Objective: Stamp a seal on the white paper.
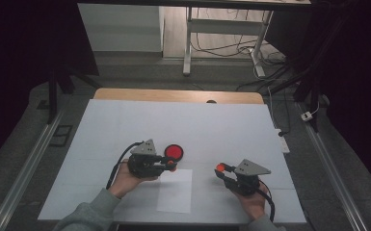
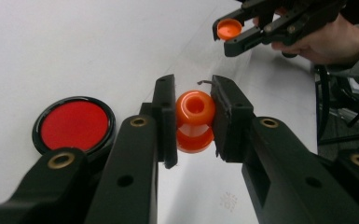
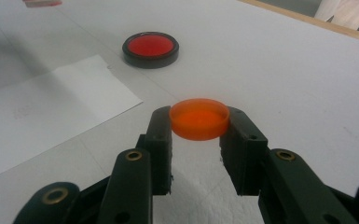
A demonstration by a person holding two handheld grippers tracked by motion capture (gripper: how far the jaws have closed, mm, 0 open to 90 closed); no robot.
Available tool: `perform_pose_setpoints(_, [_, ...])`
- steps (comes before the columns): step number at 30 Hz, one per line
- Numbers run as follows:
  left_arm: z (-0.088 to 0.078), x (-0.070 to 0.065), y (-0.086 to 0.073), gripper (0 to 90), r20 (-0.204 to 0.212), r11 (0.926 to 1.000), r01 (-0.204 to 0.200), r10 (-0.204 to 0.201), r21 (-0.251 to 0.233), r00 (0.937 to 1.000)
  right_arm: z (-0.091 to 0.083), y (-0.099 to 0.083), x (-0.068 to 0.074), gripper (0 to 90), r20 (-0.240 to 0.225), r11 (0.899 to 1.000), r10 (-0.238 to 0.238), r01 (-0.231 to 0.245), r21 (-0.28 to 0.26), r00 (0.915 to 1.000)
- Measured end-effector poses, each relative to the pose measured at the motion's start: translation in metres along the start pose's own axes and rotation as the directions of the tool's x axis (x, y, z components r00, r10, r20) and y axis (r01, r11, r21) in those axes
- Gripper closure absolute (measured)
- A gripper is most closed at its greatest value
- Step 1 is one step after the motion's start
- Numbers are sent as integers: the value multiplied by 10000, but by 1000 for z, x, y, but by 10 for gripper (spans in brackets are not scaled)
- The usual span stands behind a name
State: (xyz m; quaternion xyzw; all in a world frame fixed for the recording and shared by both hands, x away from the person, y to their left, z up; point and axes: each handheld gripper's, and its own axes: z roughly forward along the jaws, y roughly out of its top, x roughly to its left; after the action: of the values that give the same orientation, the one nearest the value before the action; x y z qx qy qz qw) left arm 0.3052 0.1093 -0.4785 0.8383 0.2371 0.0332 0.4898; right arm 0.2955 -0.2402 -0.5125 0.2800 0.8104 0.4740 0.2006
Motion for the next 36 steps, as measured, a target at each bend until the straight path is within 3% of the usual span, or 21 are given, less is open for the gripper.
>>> perform_pose_setpoints(36, [25,-7,-19,723,310,9951,-115,85,980,9995,1,-1,0,641,-44,10000,-17,17,1,10000])
